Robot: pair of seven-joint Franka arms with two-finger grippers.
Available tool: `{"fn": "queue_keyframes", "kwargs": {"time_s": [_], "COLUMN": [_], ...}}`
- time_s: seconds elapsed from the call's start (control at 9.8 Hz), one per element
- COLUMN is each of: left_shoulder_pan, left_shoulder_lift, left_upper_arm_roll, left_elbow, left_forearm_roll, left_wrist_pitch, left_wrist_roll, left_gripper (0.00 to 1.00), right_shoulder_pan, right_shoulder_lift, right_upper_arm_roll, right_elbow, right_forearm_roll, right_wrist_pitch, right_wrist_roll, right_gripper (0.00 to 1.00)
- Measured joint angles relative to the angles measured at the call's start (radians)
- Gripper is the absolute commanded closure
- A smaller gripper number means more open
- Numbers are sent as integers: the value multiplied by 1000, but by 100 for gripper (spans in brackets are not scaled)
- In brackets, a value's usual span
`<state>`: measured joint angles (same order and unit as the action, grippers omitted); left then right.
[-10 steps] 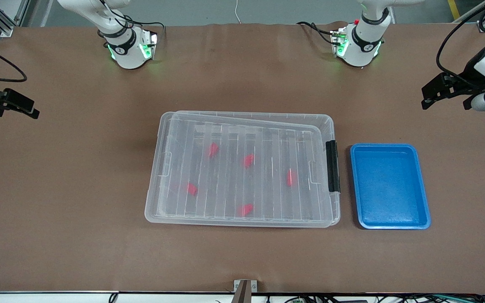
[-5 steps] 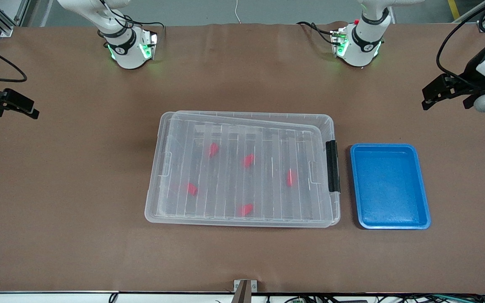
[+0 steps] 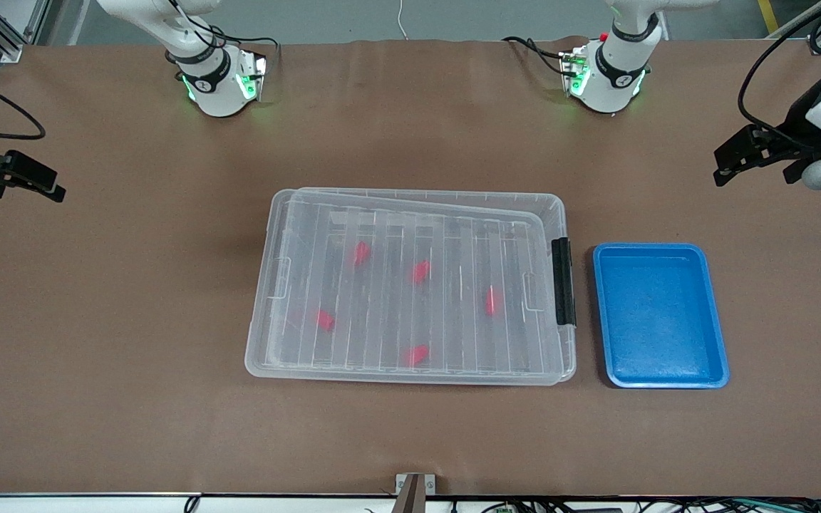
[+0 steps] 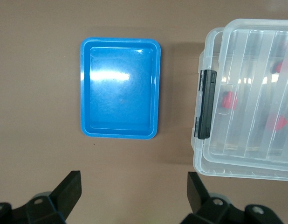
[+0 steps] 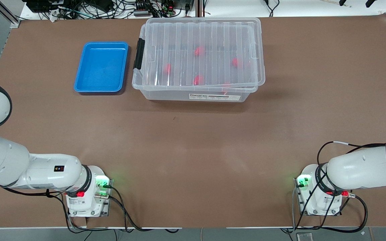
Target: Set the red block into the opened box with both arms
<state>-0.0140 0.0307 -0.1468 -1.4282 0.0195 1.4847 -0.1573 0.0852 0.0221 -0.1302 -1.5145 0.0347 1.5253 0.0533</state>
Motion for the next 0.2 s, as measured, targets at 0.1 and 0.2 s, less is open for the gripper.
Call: {"fn": "queue_keyframes", "kwargs": {"time_s": [0.1,0.2], "left_shoulder_pan": [0,0], "left_shoulder_lift": [0,0], "left_upper_arm_roll": [-1,-1], "left_elbow": [0,0], "left_forearm_roll": [0,0], "left_wrist_pitch": [-1,-4], "left_wrist_roll": [0,2], "left_gripper": [0,0], "right_shoulder_pan": [0,0], "right_shoulder_lift": [0,0], "right_upper_arm_roll": [0,0], "right_elbow": [0,0], "right_forearm_roll": [-1,-2], "right_wrist_pitch": [7,9], "right_wrist_roll": [0,0], "right_gripper": [0,0]}}
